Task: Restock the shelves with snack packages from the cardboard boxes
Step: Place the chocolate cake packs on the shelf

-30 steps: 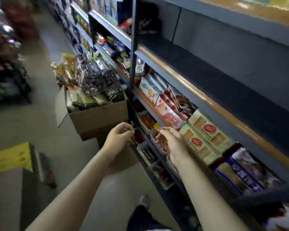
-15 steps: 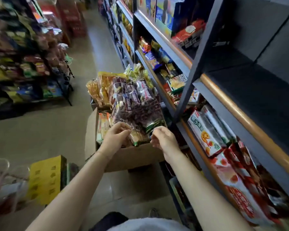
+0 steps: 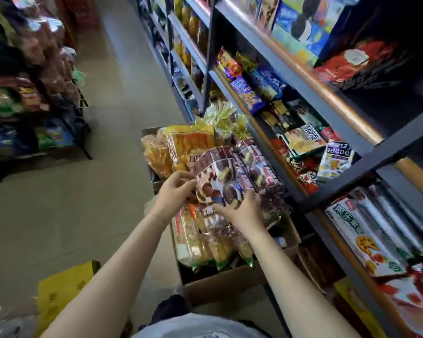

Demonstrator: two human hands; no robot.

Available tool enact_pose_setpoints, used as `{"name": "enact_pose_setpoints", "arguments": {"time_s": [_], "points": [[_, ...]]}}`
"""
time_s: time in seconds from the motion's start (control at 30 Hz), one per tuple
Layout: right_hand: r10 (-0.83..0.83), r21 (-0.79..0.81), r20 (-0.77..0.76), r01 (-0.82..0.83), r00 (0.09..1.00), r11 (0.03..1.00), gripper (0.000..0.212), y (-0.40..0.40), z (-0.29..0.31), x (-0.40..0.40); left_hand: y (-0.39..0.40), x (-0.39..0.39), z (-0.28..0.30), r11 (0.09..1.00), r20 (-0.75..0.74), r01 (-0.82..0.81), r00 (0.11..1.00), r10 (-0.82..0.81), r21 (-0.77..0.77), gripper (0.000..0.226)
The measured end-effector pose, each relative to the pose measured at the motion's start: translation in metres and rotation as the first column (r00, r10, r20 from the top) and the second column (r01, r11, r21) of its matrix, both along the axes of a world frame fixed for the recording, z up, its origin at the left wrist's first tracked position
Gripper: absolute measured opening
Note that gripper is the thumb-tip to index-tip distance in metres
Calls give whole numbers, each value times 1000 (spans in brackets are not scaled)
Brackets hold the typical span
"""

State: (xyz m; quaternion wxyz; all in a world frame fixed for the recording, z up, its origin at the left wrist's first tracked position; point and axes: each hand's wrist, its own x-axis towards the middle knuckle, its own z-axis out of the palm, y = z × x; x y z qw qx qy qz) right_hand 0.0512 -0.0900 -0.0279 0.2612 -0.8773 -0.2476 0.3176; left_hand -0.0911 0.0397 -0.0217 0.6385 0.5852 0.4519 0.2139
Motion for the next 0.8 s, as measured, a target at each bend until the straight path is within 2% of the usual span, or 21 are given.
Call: {"name": "enact_pose_setpoints", "arguments": {"time_s": [0.07, 0.13, 0.2, 0.27, 0.33, 0.4, 0.47, 0.53, 0.6, 0.63, 0.7, 0.8], "points": [[-67, -9, 42, 68, 997, 998, 107, 15, 0, -7, 27, -6, 1, 998, -14, 55, 998, -54, 22, 9], [-129, 25, -3, 129, 992, 991, 102, 19, 5, -6, 46, -8, -1, 992, -33, 117, 993, -116, 48, 20], [-162, 61, -66, 166, 985, 984, 98, 13, 19, 3, 60, -3, -4, 978, -61, 187, 981, -182, 88, 42], [-191, 128, -111, 205, 975, 970, 81, 0, 40, 12, 67, 7, -6, 949, -94, 257, 965, -243, 182, 67], [-199, 191, -166, 230, 966, 954, 64, -18, 61, 21, 66, 19, -4, 923, -69, 317, 948, -309, 217, 77], [-191, 244, -228, 246, 955, 938, 70, -42, 83, 25, 64, 29, 1, 907, -11, 401, 915, -403, 130, 84], [-214, 273, -239, 277, 947, 921, 82, -70, 101, 24, 62, 38, 11, 819, -56, 570, 822, -567, 71, 92], [-221, 302, -253, 294, 942, 907, 67, -104, 119, 19, 54, 48, 28, 651, -137, 759, 647, -750, 17, 91], [-207, 331, -298, 304, 932, 893, 50, -133, 131, 10, 34, 55, 45, 509, -27, 857, 508, -861, -88, 83], [-214, 333, -304, 314, 928, 889, 48, -148, 133, 5, 19, 59, 52, 474, 50, 870, 484, -874, -133, 82], [-306, 330, -260, 382, 916, 863, 40, -179, 134, -6, -23, 64, 63, 459, 191, 867, 493, -849, -196, 68], [-536, 400, -7, 493, 844, 772, 28, -238, 125, -20, -90, 66, 64, 565, 307, 784, 621, -721, -258, 42]]}}
